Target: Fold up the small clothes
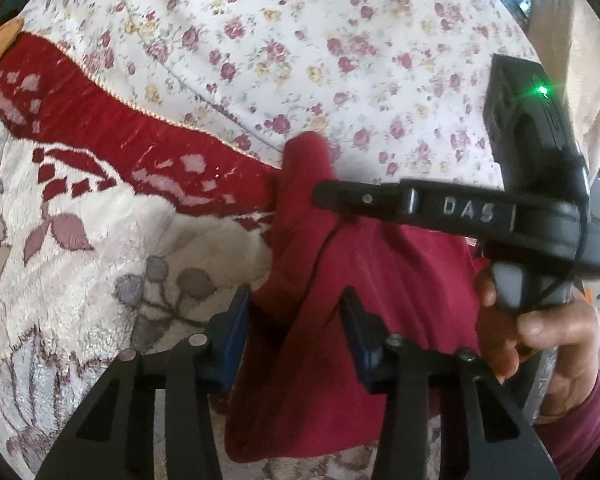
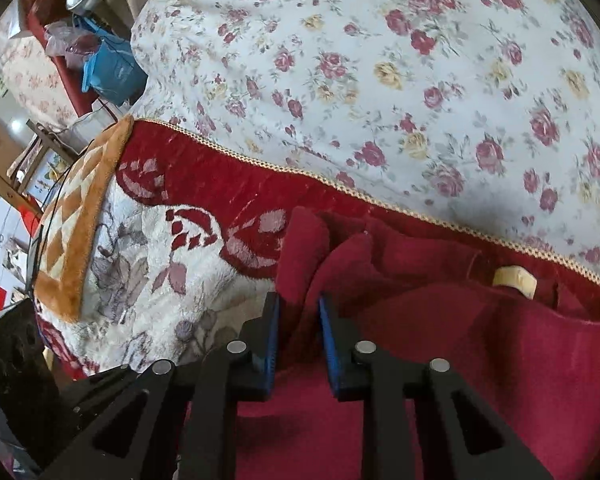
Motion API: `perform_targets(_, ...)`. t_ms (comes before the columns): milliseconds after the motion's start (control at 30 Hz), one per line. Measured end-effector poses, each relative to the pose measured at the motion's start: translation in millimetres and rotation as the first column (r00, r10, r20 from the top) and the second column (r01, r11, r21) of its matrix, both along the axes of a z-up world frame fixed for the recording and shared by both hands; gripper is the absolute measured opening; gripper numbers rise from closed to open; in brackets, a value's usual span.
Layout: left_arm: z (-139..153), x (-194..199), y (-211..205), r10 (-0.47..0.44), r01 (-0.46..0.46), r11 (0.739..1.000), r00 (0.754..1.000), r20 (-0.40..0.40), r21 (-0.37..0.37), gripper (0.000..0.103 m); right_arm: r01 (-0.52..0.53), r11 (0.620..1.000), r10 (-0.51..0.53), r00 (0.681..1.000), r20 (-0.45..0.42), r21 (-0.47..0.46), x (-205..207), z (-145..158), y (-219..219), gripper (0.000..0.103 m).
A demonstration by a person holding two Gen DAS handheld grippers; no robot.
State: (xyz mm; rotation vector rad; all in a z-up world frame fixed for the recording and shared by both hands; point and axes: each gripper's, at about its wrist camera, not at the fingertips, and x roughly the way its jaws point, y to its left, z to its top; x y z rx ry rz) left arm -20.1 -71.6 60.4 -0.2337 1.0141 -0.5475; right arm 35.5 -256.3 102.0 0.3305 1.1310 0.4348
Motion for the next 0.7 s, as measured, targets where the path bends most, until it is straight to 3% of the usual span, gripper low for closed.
perform_targets(67,4,-2,-2,-0.012,0.011,1.0,1.0,0.017,0.002,0.035,0.001,1.0,0.0,1.0,-0.015,0.018,1,2,3,0.076)
perform_targets(100,6,-3,-4,-0.018,0.018,1.0,1.0,0.022,0.005,0.034,-0.002,1.0,0.002,1.0,-0.019,0.01,2,3,5,0.082)
perform_targets(333,6,-4,-7,-0.035,0.035,0.999,0.999,0.027,0.008,0.034,-0.098,0.987,0.087,0.992,-0.088,-0.126,29,-21,53,0.082)
perform_targets(400,6,-5,-7,-0.041,0.041,0.999,0.999,0.027,0.012,0.034,-0.124,0.973,0.107,0.99,-0.096,-0.196,33,-30,62,0.077)
perform_targets(433,6,-5,-7,-0.042,0.042,0.999,0.999,0.026,0.018,0.034,-0.108,0.97,0.091,0.992,-0.086,-0.218,33,-33,60,0.051)
perform_targets(467,6,-5,-6,-0.043,0.042,0.999,0.999,0.026,0.028,0.034,-0.082,0.97,0.066,0.995,-0.076,-0.227,33,-35,56,0.032)
perform_targets(533,7,-6,-7,-0.045,0.044,0.998,0.999,0.028,0.045,0.035,-0.043,0.985,0.033,0.998,-0.059,-0.169,30,-35,41,0.028)
perform_targets(600,7,-7,-9,-0.042,0.038,0.995,0.999,0.035,0.09,0.056,-0.009,0.991,0.003,0.999,-0.042,-0.135,25,-33,26,0.026)
perform_targets(700,9,-12,-9,-0.024,0.012,0.99,0.996,0.081,0.144,0.067,-0.007,0.994,0.003,0.999,-0.036,-0.111,21,-30,18,0.025)
